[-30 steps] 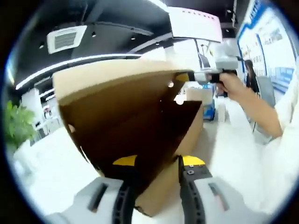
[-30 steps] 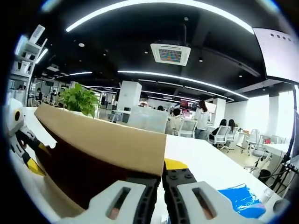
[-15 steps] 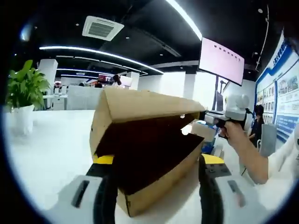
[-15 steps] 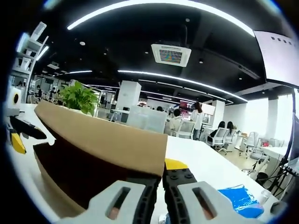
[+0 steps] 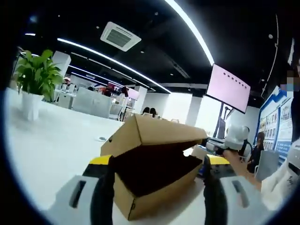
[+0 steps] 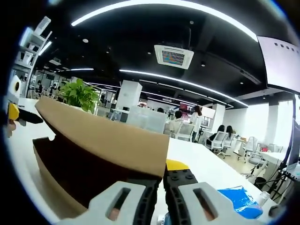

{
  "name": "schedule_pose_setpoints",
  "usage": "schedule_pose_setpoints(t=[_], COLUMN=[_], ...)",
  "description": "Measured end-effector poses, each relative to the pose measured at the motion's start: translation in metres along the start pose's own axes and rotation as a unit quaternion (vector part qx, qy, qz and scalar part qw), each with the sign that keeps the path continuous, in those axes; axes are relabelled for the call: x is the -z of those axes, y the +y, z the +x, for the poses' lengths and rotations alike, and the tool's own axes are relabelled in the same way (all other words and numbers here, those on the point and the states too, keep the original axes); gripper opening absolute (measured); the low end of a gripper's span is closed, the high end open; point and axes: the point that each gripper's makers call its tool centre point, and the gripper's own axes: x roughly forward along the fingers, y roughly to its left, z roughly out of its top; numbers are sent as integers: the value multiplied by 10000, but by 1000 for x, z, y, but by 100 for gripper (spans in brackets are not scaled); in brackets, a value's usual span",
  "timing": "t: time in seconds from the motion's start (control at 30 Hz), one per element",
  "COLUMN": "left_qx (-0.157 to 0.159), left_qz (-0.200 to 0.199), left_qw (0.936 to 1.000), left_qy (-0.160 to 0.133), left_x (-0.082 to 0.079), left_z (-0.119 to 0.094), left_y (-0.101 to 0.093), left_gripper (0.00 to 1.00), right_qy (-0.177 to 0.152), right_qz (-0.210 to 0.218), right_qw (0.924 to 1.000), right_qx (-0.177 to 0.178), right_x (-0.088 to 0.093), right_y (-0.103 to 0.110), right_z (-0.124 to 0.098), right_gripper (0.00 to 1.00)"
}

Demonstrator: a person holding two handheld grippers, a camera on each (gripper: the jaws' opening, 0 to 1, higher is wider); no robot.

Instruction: Operate the shoe box by opening the lid, removing the specified soft item, and placing it in the target area until the item is outside and the box remains undamaged.

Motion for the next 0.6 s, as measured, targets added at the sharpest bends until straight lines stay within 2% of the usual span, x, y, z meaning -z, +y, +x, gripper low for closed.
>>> schedule_pose_setpoints(t=[0.07,0.2,0.33,0.47,0.6], left_qx=[-144,-224,-190,-269,-292], left_qz=[36,99,-120,-50,-155], left_qw=[9998,9997,9997,9996,9994], left_qy=[-126,46,-108,-94,-129], left_x=[-8,-6,-11,-14,-16], left_z=[1,6,6,5,6], left_y=[5,9,8,12,12], left_gripper=[62,61,57,49,48], right_qy=[-15,-29,-70,-86,-84], right_qz=[-29,-71,-82,-117,-159], right_qw=[10000,10000,9999,9999,9998], right_qx=[5,8,37,49,61], right_x=[1,2,4,5,6], right_y=[1,1,1,1,2], right_z=[-1,-2,-2,-2,-3], right_gripper=[0,0,0,0,1])
